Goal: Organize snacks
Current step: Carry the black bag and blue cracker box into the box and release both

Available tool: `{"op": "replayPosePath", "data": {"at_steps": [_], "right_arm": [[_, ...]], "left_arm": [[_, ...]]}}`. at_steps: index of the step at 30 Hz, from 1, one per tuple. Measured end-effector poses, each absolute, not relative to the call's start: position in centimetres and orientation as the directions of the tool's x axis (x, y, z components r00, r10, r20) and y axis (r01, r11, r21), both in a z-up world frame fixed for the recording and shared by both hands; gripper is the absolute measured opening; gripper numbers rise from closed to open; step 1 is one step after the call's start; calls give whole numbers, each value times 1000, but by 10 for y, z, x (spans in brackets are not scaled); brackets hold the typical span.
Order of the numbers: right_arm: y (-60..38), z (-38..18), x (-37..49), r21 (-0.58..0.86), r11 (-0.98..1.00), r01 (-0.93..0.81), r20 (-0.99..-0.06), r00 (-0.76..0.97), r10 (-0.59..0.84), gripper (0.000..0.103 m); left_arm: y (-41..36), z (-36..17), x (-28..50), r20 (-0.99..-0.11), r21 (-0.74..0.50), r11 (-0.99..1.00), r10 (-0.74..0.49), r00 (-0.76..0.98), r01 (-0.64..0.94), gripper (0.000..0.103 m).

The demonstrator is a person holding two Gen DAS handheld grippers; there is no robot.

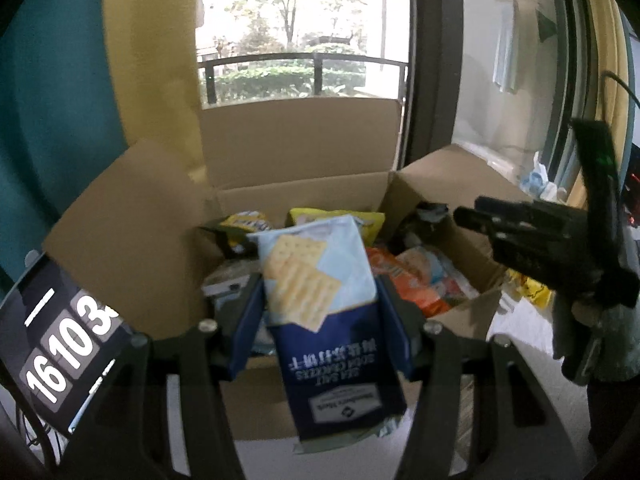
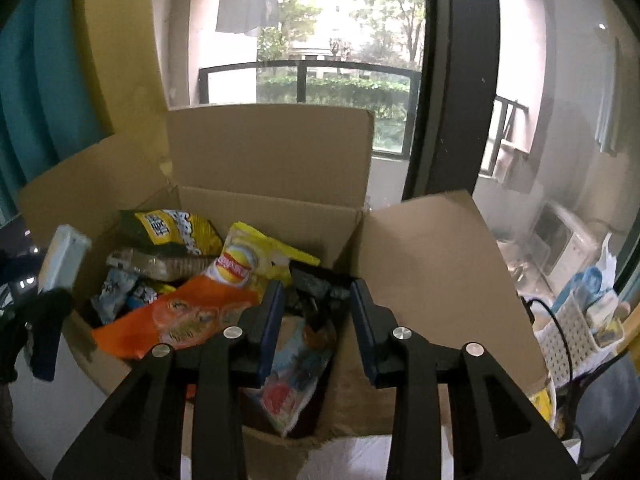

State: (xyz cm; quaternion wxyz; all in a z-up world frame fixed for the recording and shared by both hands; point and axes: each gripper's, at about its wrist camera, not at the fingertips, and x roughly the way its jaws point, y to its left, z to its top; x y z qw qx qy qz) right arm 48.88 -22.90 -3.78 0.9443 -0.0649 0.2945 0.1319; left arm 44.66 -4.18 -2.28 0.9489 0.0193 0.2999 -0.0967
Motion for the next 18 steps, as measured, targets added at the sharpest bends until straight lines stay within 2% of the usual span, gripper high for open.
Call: {"op": "replayPosePath", "data": {"at_steps": [14,15,17,18], "right_arm": [[-281,-26,464,12,958,-287,-533,809,249,37],[-288,-27,459,19,961,-277,-530,812,245,37],[-299,-28,452,39,964,-262,-534,811,241,52],[-305,-29,449,52,966,-254,-536,809,241,55]], "left_arm": [[-92,-24,516,-609,-46,970,-218,763,240,58],[-94,-25,522,-612,-44,971,-213,762,236,63],[-94,-23,527,-600,-47,976,-199,775,214,72],[-93,-21,526,-593,-53,978,-195,782,204,78]]}}
